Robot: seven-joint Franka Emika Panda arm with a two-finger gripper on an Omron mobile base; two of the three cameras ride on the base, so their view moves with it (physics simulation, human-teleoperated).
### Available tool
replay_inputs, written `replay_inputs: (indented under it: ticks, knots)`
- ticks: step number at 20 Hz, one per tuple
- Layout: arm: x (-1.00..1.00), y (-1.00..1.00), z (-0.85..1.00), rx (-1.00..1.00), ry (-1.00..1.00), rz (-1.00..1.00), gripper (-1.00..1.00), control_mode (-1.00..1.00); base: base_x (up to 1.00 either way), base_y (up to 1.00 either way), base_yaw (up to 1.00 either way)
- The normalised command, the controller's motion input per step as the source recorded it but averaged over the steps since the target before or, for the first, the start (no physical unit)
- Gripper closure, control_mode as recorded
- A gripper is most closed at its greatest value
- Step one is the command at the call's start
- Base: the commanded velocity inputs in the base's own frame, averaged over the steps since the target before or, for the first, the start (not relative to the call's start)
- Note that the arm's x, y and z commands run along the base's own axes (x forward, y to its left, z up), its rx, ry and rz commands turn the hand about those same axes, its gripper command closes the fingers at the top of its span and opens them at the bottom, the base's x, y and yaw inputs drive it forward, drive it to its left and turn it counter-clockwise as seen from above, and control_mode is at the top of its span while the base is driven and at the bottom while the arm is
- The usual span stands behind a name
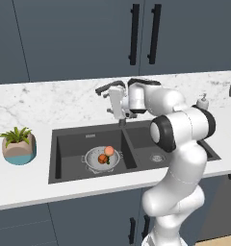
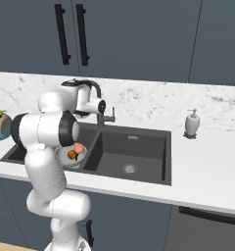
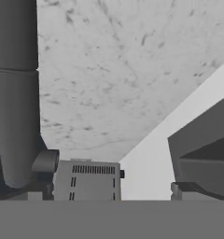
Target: Put the colander in the sink, put the orange, peach in the colander, and turn on the sink faucet and pour water over the colander.
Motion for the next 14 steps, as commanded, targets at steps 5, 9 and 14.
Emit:
replay_inputs:
  ticks: [5,9,14]
  knots:
    - [-0.56,-0.35,0.11,0.0,0.0,-0.01,-1.0,-1.0,0.0,0.0,0.0]
    - [-0.6,-0.44,0.38,0.0,0.0,0.0,-1.0,-1.0,0.0,0.0,0.0]
    - [-0.57,-0.55,0.3,-0.09,-0.08,0.0,-1.0,-1.0,0.0,0.0,0.0]
